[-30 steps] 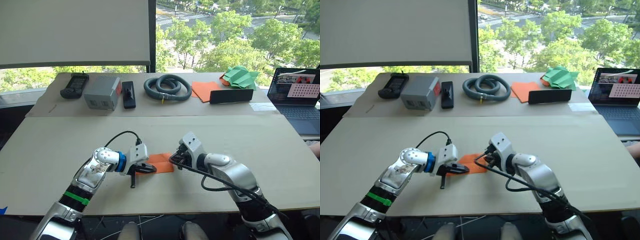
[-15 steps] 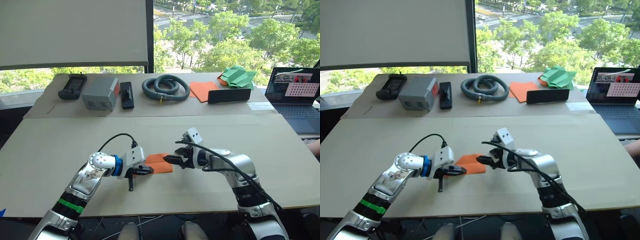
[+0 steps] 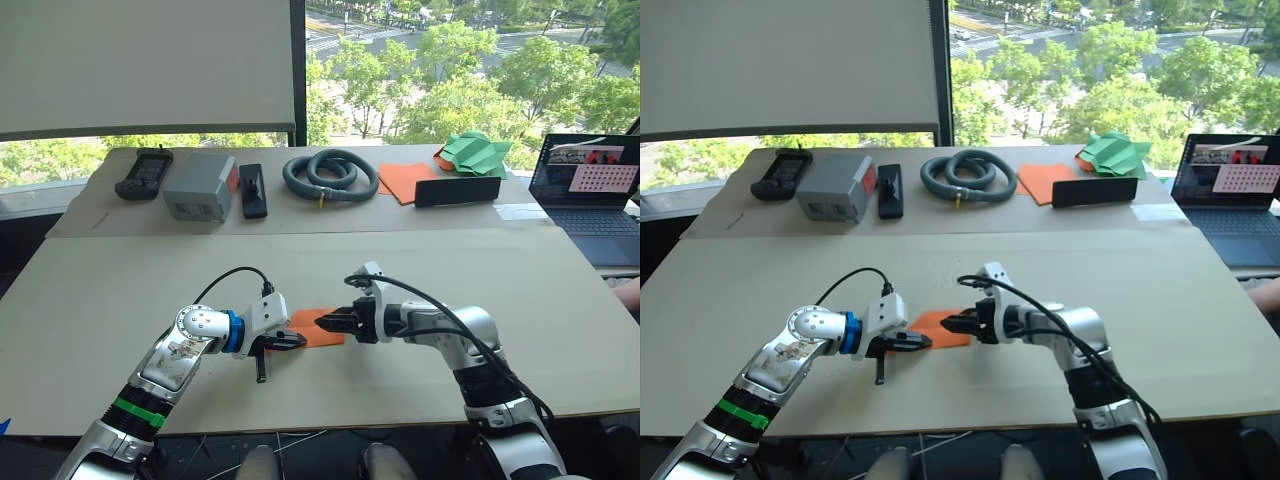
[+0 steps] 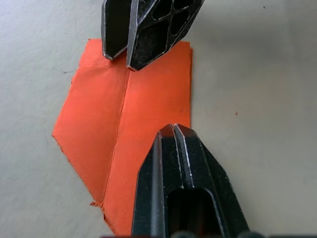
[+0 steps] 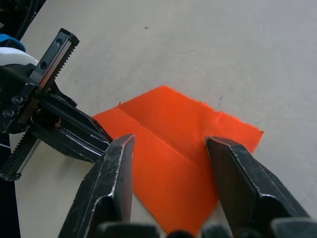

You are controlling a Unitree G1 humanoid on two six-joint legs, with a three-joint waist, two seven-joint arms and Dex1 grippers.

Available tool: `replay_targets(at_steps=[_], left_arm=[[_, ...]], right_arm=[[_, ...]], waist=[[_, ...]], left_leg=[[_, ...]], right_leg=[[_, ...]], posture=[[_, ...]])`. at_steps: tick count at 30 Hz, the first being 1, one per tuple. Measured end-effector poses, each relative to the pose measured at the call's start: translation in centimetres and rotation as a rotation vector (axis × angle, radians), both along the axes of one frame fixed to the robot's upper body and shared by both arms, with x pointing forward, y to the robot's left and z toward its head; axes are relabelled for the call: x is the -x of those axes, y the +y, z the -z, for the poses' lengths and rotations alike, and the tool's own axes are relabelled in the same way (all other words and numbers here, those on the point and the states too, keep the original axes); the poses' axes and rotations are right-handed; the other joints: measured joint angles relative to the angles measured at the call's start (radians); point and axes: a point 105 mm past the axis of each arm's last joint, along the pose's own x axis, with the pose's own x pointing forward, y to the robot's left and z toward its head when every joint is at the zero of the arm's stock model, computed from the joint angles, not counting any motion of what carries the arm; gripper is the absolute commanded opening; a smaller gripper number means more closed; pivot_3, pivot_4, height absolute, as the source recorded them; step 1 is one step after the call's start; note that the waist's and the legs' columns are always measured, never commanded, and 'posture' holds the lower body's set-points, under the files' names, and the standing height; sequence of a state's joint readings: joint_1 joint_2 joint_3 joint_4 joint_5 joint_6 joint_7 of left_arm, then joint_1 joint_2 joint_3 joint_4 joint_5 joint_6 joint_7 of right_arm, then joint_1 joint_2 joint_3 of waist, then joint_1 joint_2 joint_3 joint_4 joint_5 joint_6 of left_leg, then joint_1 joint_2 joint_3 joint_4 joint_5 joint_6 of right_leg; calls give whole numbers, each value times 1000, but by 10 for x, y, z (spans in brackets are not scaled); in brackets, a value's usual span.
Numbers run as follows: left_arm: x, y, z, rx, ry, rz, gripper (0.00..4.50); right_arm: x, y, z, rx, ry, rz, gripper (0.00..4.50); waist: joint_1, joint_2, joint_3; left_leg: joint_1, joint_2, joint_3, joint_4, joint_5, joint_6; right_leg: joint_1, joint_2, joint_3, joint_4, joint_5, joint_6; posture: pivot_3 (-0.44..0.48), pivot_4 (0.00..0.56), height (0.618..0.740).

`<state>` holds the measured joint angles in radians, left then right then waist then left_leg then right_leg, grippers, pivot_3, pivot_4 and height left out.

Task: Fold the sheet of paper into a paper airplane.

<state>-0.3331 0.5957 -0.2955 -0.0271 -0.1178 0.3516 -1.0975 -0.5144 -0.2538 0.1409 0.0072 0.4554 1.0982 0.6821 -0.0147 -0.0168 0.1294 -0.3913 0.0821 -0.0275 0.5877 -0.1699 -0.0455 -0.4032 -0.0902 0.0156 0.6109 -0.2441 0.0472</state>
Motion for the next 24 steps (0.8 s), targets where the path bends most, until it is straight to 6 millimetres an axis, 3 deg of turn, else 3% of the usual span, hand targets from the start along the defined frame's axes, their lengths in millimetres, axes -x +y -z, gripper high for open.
replay_targets(at_steps=[4, 12, 19, 24], left_arm=[[0, 0, 0, 2, -2, -5, 0], [3, 0, 0, 0, -7, -7, 0], [7, 5, 0, -32, -47, 18, 0], [9, 4, 0, -67, -128, 47, 0]], right_arm=[[0, 2, 1, -5, 6, 0, 46], [-9, -14, -5, 11, -23, 47, 13], [-20, -35, -16, 54, -115, 100, 2286], [-17, -31, -18, 60, -128, 81, 2286]], waist=[[0, 0, 0], [0, 0, 0], [-3, 1, 0], [-1, 1, 0]], left_leg=[[0, 0, 0, 0, 0, 0], [0, 0, 0, 0, 0, -1], [0, 0, 0, -1, -2, -2], [0, 0, 0, -1, -1, -2]], right_leg=[[0, 0, 0, 0, 0, 0], [0, 0, 0, 0, 0, 0], [-1, 0, 0, 0, 0, 0], [0, 0, 0, -1, 0, 0]], posture=[[0, 150, 704], [0, 150, 704], [0, 150, 704], [0, 150, 704]])
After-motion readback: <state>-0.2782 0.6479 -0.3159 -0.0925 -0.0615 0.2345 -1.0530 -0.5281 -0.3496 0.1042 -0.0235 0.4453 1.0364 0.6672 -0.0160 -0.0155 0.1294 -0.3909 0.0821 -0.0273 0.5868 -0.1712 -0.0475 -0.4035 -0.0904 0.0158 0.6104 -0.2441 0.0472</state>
